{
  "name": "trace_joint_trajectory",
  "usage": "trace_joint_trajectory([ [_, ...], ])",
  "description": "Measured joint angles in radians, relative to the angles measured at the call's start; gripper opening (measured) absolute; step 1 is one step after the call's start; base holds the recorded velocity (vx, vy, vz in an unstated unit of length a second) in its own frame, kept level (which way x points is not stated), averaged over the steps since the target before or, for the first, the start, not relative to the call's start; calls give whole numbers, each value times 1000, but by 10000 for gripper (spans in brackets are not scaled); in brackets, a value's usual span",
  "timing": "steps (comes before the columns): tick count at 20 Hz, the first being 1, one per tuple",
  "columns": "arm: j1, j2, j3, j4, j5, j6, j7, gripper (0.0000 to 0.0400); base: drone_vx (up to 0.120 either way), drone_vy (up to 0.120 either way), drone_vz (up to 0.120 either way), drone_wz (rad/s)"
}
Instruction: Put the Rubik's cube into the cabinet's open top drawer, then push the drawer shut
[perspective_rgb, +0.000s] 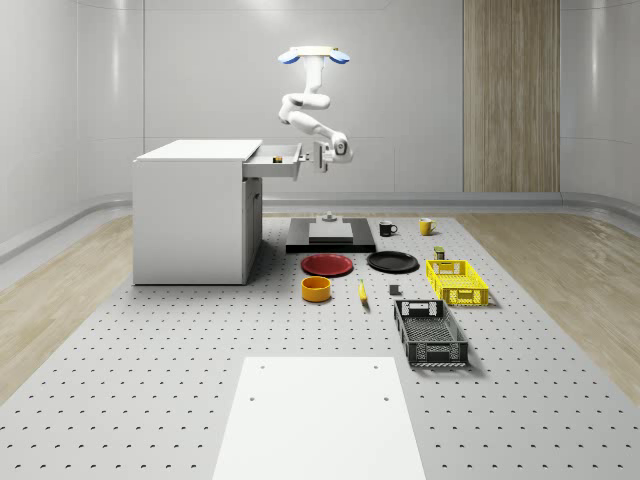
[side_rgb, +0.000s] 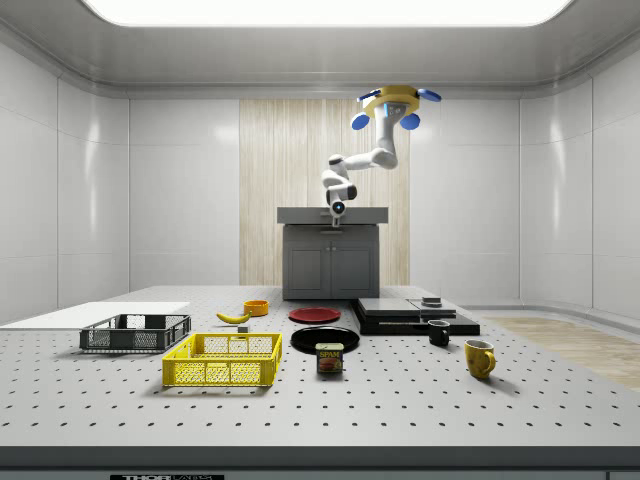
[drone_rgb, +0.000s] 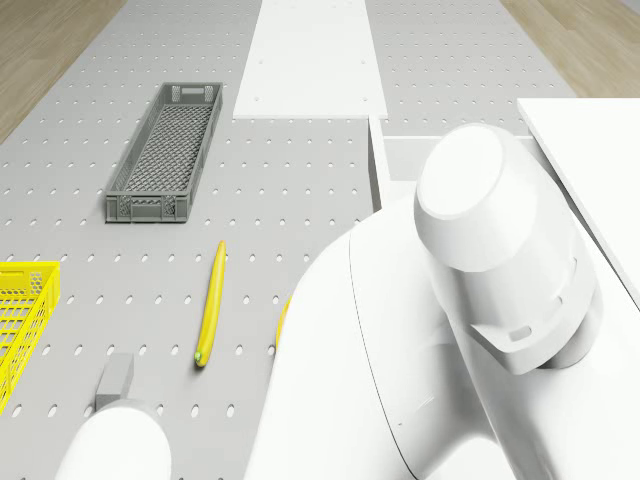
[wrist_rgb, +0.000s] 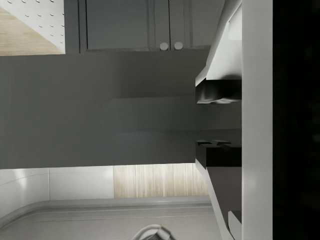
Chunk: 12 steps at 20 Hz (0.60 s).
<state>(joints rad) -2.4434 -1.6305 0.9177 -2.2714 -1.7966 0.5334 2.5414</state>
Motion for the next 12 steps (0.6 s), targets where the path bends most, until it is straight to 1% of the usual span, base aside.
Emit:
trace_joint_trajectory([
  [5,42,-14,-11,-25,-46,6,-47,105,0,0,0,0],
  [10,108,-29,-27,-61,-122,10,-101,105,0,0,0,0],
  [11,124,-32,-30,-69,-142,9,-122,105,0,0,0,0],
  [12,135,-23,-45,-86,-139,6,-53,105,0,0,0,0],
])
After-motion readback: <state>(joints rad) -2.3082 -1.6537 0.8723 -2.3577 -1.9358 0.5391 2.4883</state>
